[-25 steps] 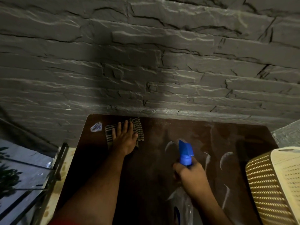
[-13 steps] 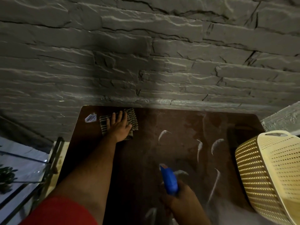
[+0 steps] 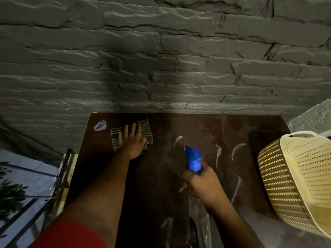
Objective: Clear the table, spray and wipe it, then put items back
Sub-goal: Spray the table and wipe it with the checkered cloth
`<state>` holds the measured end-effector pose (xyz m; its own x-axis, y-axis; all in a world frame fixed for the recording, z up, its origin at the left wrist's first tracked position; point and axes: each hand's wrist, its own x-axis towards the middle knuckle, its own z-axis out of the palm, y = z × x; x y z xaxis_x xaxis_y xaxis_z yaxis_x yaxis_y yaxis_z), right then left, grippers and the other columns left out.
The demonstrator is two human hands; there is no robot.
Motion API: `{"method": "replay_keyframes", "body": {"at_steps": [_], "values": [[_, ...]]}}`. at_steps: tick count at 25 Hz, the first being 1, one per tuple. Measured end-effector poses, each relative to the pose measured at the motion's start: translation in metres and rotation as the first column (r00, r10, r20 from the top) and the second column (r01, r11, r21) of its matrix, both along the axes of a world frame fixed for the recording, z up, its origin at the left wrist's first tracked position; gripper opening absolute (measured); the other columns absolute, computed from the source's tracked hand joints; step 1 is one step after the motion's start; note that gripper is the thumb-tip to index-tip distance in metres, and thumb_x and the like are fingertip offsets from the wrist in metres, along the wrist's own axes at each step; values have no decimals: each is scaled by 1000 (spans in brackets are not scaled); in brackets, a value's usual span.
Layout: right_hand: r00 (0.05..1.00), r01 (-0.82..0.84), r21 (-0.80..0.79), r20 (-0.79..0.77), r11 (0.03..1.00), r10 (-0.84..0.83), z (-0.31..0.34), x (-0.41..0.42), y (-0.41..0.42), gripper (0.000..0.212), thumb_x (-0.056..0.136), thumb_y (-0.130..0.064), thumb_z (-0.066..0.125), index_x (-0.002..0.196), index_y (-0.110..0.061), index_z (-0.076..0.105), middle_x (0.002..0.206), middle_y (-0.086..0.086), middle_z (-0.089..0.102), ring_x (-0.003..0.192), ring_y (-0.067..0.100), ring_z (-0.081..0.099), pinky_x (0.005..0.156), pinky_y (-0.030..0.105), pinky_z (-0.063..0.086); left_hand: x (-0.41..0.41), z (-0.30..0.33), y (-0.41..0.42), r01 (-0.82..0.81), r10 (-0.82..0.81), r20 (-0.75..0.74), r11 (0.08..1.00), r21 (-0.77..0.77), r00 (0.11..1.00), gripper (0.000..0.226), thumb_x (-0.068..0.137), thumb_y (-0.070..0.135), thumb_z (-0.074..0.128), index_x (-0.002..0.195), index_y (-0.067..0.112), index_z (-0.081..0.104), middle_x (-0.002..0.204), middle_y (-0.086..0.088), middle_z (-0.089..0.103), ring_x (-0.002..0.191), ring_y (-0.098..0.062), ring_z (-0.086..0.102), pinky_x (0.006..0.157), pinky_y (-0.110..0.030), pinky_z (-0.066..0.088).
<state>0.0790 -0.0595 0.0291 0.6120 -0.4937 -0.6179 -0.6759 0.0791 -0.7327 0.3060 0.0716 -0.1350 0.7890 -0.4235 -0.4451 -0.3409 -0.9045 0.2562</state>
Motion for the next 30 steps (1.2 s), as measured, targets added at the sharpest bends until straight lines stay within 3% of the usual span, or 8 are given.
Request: {"method": "replay_keyframes", "body": {"at_steps": [4,12,16,20,25,30], "values": [[997,-33,56,76,998,29,10,25,-22,16,84,-4,63,96,-13,57,62,9,59,54,19,57,56,31,52,1,-1,-2,3,-3,10,1000,6,1000,66,102,49,23,154,25,-10,162,1,-17,147,-26,-20,116,-49,-12],[999,34,8,-15,999,-34,-13,-6,-5,14,68,-20,71,79,-24,65,62,3,66,59,22,63,64,42,54,-4,-8,-17,-92,92,113,996,-8,989,61,102,48,16,154,23,-5,163,0,-12,148,-27,-16,119,-51,-8],[998,38,14,58,999,-38,-7,27,-25,9,81,-8,65,85,-13,60,59,7,59,54,20,57,60,36,50,4,-6,-24,-75,75,117,997,1,990,61,102,47,17,155,23,-3,163,-1,-11,148,-27,-16,119,-51,-9],[996,5,-8,91,1000,-5,3,36,-32,13,86,-12,66,93,-18,57,66,7,61,58,19,59,60,31,54,2,-5,-23,-70,69,107,998,7,992,61,102,47,15,155,22,-5,162,-1,-13,147,-27,-18,118,-50,-11],[994,28,-172,110,985,-9,-1,42,-38,11,82,-14,66,89,-16,58,60,8,65,56,23,64,69,46,56,3,-6,-23,-72,71,108,997,0,992,62,102,47,17,155,23,-3,163,-1,-11,148,-27,-16,118,-51,-10],[986,100,-76,142,992,-88,-4,44,-44,11,84,-10,65,91,-13,57,59,7,62,54,23,61,72,50,57,4,-7,-23,-68,68,127,998,-2,990,62,102,48,17,155,22,-2,163,-1,-9,148,-28,-15,118,-51,-9]]}}
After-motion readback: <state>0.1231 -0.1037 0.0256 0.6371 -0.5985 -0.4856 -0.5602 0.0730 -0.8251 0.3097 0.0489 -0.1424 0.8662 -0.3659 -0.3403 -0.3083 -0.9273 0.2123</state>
